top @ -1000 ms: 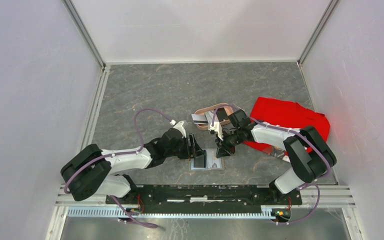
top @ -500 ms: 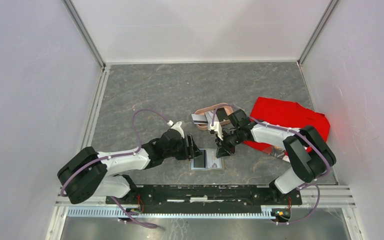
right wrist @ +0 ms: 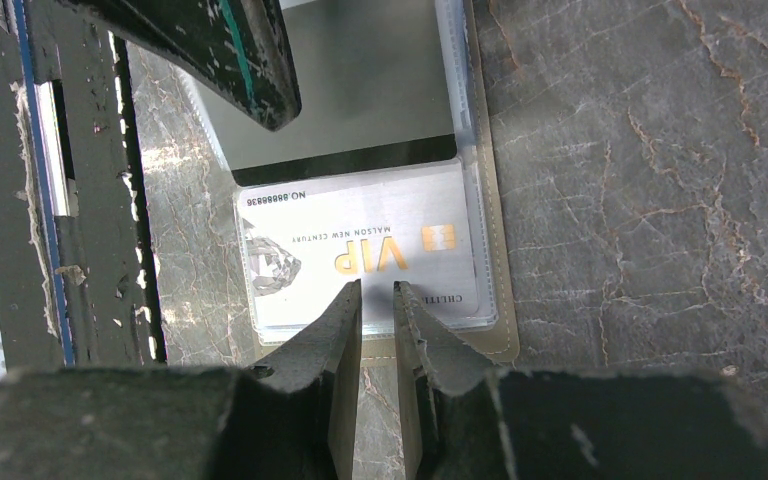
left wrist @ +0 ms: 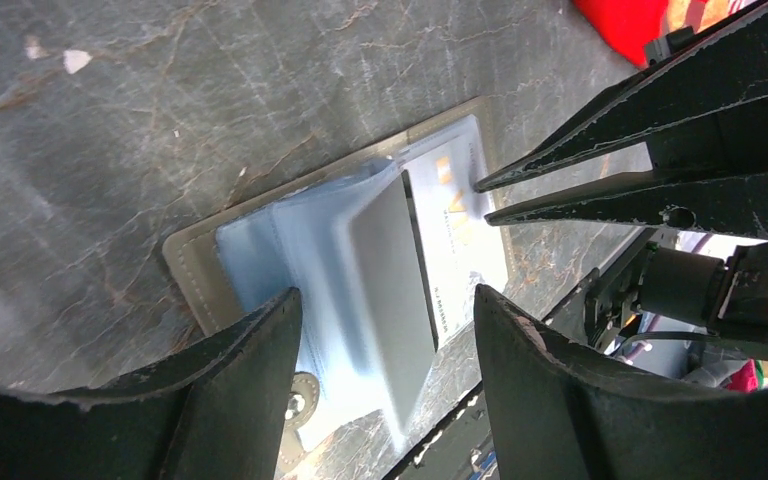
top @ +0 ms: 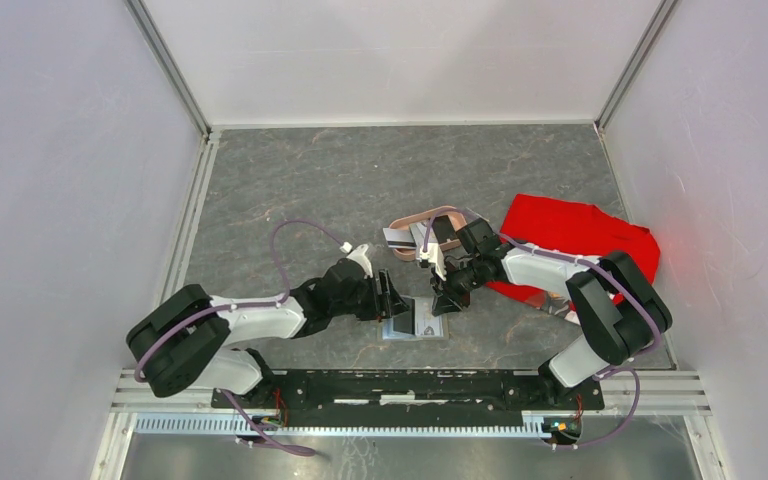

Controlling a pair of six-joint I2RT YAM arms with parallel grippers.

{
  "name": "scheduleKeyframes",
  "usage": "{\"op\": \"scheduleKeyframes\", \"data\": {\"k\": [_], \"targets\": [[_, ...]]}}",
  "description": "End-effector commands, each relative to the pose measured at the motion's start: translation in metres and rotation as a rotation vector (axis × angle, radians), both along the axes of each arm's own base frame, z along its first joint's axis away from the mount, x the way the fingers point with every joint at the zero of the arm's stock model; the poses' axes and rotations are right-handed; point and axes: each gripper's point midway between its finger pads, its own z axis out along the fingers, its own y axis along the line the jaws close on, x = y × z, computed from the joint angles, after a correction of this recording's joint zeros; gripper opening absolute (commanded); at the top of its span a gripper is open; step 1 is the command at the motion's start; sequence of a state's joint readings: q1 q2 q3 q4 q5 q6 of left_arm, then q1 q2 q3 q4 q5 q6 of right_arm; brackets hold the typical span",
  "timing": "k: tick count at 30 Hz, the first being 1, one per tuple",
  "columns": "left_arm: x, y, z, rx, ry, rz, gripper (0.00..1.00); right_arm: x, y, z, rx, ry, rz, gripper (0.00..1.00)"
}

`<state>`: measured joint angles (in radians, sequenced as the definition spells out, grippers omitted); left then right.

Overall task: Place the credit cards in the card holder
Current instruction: Insert the credit card into the card holder.

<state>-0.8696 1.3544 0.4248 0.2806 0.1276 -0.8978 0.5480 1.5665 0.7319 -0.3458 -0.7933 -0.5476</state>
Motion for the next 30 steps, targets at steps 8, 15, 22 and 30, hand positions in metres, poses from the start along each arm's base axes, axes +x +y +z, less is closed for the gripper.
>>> {"op": "scheduleKeyframes", "data": {"k": [8, 15, 22, 30], "targets": [[-0.009, -0.018, 0.011, -0.154, 0.043, -0.036, 0.69, -0.004, -0.003, -0.005, -0.031, 0.013, 0.015, 0.24], [-0.008, -0.013, 0.015, -0.145, 0.025, -0.016, 0.61, -0.004, -0.003, -0.005, -0.030, 0.014, 0.018, 0.24], [-0.008, -0.009, 0.020, -0.167, 0.009, 0.002, 0.61, -0.005, -0.003, -0.005, -0.030, 0.016, 0.018, 0.24], [-0.010, -0.016, 0.022, -0.247, 0.027, 0.001, 0.63, -0.004, -0.003, -0.005, -0.030, 0.015, 0.018, 0.24]]}}
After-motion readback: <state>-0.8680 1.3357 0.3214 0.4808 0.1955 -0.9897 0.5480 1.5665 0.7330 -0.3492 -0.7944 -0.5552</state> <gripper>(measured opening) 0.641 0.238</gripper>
